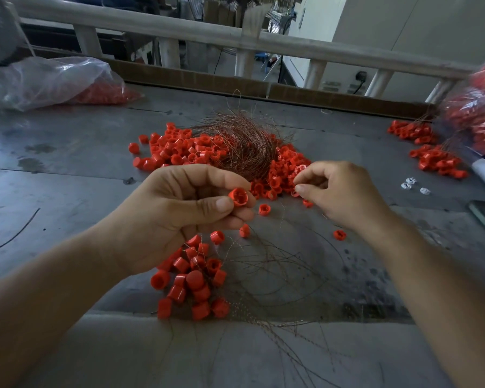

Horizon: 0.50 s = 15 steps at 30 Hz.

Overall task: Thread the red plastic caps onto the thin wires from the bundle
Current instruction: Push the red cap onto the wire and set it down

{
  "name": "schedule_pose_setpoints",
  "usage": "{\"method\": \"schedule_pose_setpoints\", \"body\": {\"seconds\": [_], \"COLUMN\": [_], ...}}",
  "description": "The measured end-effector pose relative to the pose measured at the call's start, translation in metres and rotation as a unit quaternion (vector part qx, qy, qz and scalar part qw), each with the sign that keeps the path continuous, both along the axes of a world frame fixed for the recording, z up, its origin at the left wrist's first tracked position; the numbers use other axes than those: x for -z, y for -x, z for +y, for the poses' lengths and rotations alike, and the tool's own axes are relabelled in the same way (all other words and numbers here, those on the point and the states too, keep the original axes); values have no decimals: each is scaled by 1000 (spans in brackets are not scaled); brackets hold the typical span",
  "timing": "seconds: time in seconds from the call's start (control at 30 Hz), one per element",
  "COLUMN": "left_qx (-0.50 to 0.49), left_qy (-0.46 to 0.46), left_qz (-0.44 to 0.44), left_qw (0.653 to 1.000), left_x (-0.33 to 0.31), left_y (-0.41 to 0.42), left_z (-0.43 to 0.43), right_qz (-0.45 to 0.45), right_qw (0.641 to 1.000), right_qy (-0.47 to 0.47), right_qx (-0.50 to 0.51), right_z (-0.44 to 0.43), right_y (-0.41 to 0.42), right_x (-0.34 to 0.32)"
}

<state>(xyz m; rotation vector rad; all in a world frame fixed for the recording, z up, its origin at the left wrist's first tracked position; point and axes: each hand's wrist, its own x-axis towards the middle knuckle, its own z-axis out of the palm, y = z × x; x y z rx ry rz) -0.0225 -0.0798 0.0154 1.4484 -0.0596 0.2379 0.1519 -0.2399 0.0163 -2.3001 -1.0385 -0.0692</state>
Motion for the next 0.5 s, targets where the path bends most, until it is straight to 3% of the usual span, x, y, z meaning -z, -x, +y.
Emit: {"method": "schedule_pose_setpoints", "body": {"seconds": [0.33, 0.5], "left_qx": [-4, -6], "left_qy": [-14, -13], "left_qz": [11, 22], "left_qw": [1000, 1000], "left_x": [2, 2], "left_y": [0, -1], "left_z": [-2, -1], "right_qz": [-108, -80], "right_qw": [990, 994], "right_qy": [46, 7], "right_qx": [-82, -69], "right_z": [25, 24], "right_y": [3, 1], "right_x": [22, 19]}}
